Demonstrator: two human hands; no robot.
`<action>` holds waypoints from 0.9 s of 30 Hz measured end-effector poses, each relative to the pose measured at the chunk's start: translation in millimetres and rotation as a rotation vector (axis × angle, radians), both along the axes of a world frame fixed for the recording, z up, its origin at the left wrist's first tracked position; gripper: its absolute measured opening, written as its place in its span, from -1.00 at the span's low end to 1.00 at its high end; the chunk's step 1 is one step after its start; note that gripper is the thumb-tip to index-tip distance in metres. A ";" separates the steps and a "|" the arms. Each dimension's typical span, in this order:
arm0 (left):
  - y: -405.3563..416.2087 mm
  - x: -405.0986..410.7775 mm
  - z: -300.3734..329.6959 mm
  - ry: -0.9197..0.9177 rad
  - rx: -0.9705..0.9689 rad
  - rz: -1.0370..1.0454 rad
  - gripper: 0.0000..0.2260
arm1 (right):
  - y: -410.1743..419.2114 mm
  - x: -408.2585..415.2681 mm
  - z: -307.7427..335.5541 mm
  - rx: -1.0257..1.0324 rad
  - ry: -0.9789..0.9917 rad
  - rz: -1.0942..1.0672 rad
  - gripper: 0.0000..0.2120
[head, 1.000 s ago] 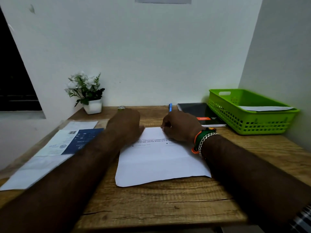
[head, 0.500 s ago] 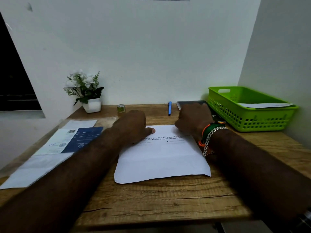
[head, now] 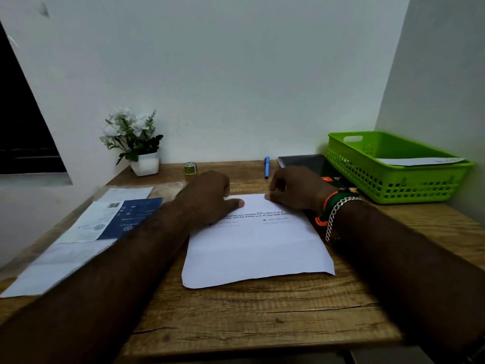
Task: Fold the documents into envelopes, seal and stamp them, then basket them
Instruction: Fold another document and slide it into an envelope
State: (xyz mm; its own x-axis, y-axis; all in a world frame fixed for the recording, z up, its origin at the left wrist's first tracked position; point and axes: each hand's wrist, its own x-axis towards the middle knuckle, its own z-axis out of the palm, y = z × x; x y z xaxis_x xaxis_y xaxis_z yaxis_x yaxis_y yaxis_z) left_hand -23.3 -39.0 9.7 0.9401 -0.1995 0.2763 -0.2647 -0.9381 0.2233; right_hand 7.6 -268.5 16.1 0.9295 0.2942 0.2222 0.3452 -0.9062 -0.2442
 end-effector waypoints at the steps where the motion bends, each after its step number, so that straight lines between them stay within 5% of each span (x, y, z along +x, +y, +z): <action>1: -0.6 0.1 -0.7 -0.011 0.007 0.000 -0.67 | 0.3 0.1 0.3 0.004 0.003 0.005 -0.80; 13: -3.8 0.4 -6.1 -0.038 0.058 0.005 -0.64 | 4.9 -4.4 3.4 -0.025 -0.018 -0.035 -0.80; 22: 0.6 5.7 -4.8 0.012 0.025 0.009 -0.67 | 0.1 5.4 -0.3 0.155 0.042 0.031 -0.89; 27: -10.5 11.2 -4.4 -0.100 -0.208 -0.092 -0.82 | 1.6 3.8 7.3 0.403 0.069 0.130 -0.93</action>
